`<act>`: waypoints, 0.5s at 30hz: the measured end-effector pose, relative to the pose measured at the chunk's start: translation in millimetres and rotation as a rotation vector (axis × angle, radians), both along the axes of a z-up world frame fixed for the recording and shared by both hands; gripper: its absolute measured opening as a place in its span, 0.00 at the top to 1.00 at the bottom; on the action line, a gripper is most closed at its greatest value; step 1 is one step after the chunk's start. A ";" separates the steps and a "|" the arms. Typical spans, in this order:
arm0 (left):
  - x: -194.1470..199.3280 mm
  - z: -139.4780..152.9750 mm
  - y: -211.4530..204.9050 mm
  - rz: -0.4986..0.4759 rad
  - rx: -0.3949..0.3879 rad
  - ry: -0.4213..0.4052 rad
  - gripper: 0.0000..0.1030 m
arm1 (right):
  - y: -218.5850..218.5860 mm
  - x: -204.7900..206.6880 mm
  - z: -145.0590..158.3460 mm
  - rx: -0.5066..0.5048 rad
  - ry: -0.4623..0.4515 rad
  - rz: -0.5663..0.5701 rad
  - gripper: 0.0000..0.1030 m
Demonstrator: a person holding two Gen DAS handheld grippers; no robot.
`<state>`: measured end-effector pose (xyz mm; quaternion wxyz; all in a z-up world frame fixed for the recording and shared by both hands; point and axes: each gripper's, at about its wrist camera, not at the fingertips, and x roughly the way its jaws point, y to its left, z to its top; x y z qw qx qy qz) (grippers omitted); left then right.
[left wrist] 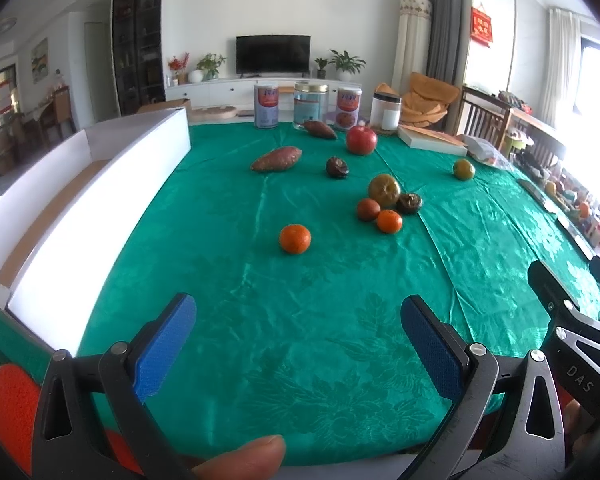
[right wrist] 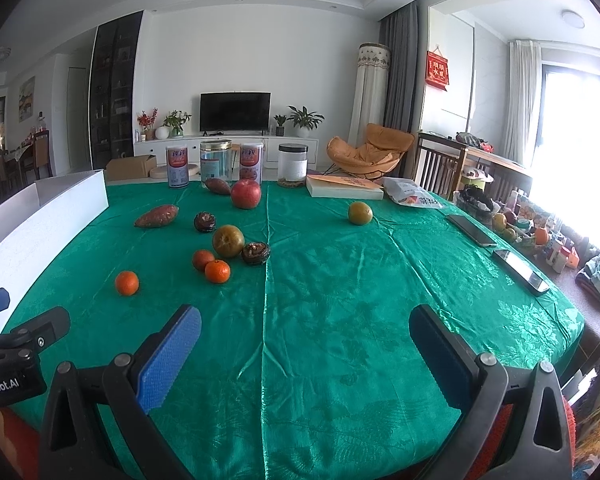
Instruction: Organize fruits
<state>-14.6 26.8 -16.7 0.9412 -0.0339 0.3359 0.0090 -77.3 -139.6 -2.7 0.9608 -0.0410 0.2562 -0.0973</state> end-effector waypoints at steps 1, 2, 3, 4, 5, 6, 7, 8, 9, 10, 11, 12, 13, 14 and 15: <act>0.6 -0.6 0.0 -0.001 0.000 0.004 0.00 | 1.0 -0.8 0.4 -0.003 -0.003 0.002 0.00; -0.2 -1.8 0.5 -0.004 0.002 0.009 0.00 | 1.9 -1.8 0.9 -0.006 -0.006 0.004 0.00; -0.4 -2.1 0.1 -0.005 0.005 0.011 0.00 | 2.9 -1.7 1.2 -0.008 -0.010 0.006 0.00; -0.3 -2.1 -0.5 -0.005 0.008 0.014 0.00 | 3.6 -2.4 1.5 -0.010 -0.013 0.007 0.00; -0.3 -1.4 -1.6 -0.005 0.011 0.015 0.00 | 3.6 -1.6 1.3 -0.009 -0.013 0.008 0.00; -1.8 -1.0 -0.8 -0.005 0.012 0.014 0.00 | 3.7 -1.3 1.1 -0.007 -0.011 0.010 0.00; -1.5 0.1 -1.7 -0.004 0.014 0.013 0.00 | 3.7 -0.9 0.6 -0.004 -0.008 0.013 0.00; -0.1 -0.5 -2.3 -0.004 0.013 0.014 0.00 | 3.7 -0.5 0.0 -0.002 -0.004 0.015 0.00; -0.7 -0.3 -2.2 -0.004 0.014 0.014 0.00 | 3.8 -0.9 -0.5 -0.002 -0.002 0.017 0.00; -0.3 -0.2 -2.6 -0.005 0.013 0.014 0.00 | 3.9 -1.3 -0.8 -0.002 -0.001 0.017 0.00; -0.3 -0.2 -2.6 -0.005 0.014 0.015 0.00 | 3.5 -1.0 -0.7 -0.002 -0.001 0.017 0.00; -1.2 -0.2 -2.3 -0.007 0.016 0.016 0.00 | 3.5 -0.9 -0.8 -0.001 -0.003 0.016 0.00; -0.5 0.7 -3.3 -0.009 0.018 0.017 0.00 | 3.0 -0.8 -0.7 0.000 -0.004 0.016 0.00; -1.2 0.9 -2.9 -0.011 0.019 0.018 0.00 | 3.0 -1.2 -1.0 0.001 -0.006 0.014 0.00; -1.1 1.6 -3.5 -0.012 0.021 0.018 0.00 | 2.5 -1.1 -0.8 0.001 -0.006 0.014 0.00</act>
